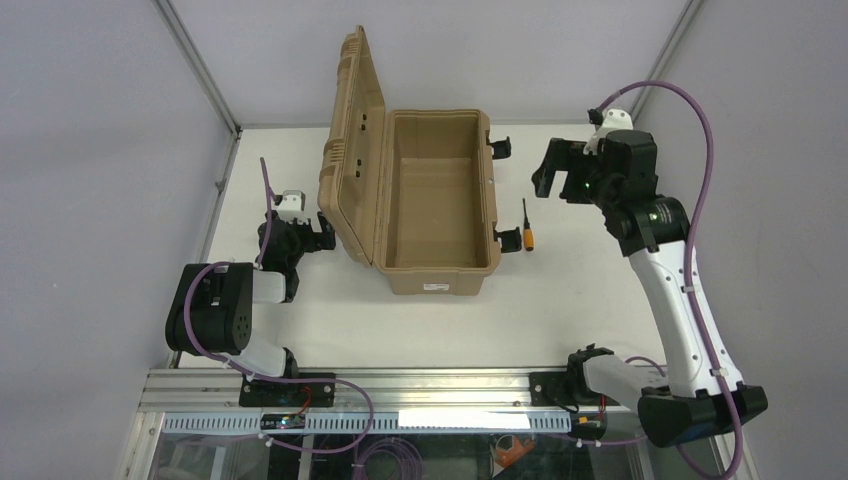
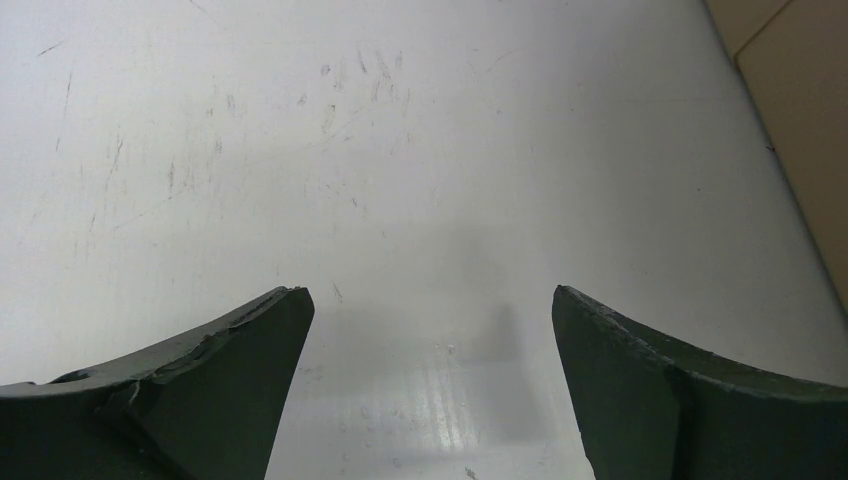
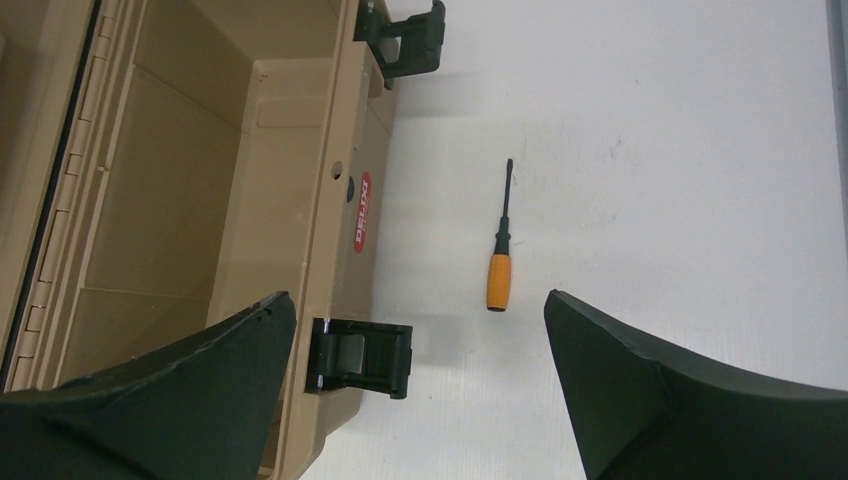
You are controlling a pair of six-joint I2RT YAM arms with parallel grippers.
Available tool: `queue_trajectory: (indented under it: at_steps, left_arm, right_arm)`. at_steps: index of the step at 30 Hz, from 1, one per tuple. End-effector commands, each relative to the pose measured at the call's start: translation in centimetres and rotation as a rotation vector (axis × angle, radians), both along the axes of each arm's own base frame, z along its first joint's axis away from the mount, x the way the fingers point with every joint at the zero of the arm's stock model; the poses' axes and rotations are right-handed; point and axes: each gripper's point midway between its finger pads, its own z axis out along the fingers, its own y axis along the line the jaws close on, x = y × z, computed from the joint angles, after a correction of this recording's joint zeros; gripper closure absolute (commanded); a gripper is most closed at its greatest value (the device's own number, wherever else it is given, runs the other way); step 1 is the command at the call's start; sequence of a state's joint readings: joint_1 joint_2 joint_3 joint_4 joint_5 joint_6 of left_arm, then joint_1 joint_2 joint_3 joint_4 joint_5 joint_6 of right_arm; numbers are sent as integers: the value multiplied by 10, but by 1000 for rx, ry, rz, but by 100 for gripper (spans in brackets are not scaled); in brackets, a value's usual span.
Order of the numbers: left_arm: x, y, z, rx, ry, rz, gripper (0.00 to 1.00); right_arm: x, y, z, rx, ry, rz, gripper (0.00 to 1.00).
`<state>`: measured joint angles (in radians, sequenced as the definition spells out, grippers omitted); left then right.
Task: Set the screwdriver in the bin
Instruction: Pick up the screwdriver from the center of the board.
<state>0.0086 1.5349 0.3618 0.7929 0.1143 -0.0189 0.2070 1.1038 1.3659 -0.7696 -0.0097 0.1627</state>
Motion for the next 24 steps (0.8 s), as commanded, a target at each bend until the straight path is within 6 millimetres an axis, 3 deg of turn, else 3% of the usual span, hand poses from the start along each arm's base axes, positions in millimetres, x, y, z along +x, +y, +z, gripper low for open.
queue_trajectory:
  at_steps: [1, 10, 24]
  left_arm:
    - [6, -2, 23, -17, -81, -12, 1]
    - [6, -1, 22, -16, -80, -11, 1]
    - [6, -2, 22, -17, -81, -13, 1]
  right_arm:
    - [7, -8, -3, -54, 86, -32, 1]
    - [33, 1, -46, -68, 256, -24, 1]
    - [59, 6, -150, -109, 528, -51, 6]
